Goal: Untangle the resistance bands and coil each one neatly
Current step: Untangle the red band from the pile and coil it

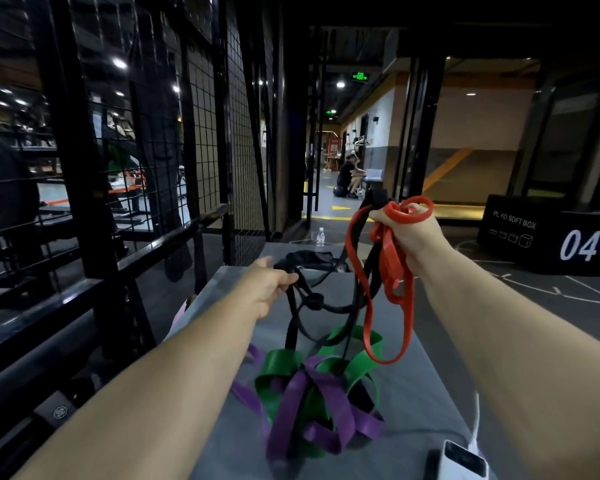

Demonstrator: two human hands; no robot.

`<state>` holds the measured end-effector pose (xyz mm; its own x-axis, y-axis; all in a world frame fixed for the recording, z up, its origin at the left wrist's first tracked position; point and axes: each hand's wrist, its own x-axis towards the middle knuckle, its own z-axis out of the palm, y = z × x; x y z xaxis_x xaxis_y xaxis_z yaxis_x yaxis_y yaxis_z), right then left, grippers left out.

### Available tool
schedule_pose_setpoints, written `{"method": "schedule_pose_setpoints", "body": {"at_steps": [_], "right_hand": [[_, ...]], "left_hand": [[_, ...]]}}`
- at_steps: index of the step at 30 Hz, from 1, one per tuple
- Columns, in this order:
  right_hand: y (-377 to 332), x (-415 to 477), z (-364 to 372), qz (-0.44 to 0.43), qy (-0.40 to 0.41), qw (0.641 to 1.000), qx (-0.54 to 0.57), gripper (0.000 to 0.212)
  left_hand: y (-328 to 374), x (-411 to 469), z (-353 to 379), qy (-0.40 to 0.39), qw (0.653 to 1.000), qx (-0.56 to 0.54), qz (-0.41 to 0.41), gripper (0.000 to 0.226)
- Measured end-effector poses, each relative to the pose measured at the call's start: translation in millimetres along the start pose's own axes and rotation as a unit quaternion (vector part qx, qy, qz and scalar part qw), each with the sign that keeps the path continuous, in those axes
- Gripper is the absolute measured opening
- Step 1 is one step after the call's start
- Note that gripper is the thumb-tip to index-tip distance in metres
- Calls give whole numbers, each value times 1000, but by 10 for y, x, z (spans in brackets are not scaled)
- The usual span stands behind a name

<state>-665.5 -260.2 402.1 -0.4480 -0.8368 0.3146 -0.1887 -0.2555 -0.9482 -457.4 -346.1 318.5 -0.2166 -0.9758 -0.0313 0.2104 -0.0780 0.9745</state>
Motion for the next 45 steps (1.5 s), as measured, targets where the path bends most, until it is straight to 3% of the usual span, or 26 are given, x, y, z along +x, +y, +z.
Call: {"method": "schedule_pose_setpoints", "body": {"at_steps": [4, 10, 17, 21, 24, 28, 31, 33, 36, 42, 45], "right_hand": [[-79, 30, -27, -6, 13, 1000, 9, 17], [-333, 87, -168, -41, 62, 996, 43, 11], [-456, 150, -344, -63, 122, 988, 68, 20], [-464, 183, -442, -61, 140, 985, 85, 30], [-415, 164, -433, -59, 120, 989, 69, 34], [-371, 118, -375, -51, 102, 992, 59, 34], [-345, 111, -339, -52, 88, 993, 50, 26], [-314, 106, -312, -57, 81, 994, 43, 16], [-302, 104, -277, -55, 71, 996, 30, 16], [-335, 83, -212, -48, 50, 997, 26, 21], [-360, 63, -171, -45, 44, 998, 32, 23]], "left_hand": [[106, 38, -32, 1, 987, 146, 70, 83], [429, 14, -2, 44, 944, 270, 186, 64], [610, -79, -8, 61, 897, 384, 208, 63], [631, -34, -89, 85, 861, 484, 134, 28], [607, -74, -105, 34, 878, 473, 70, 9], [533, -126, -127, -47, 973, 227, -22, 20], [486, -96, -171, -77, 987, 106, -89, 7], [475, -58, -204, -47, 989, 123, -74, 8], [489, -41, -229, -4, 985, 174, -18, 6], [474, -65, -216, -23, 976, 218, 15, 4], [459, -130, -202, -31, 961, 276, 4, 38]]}}
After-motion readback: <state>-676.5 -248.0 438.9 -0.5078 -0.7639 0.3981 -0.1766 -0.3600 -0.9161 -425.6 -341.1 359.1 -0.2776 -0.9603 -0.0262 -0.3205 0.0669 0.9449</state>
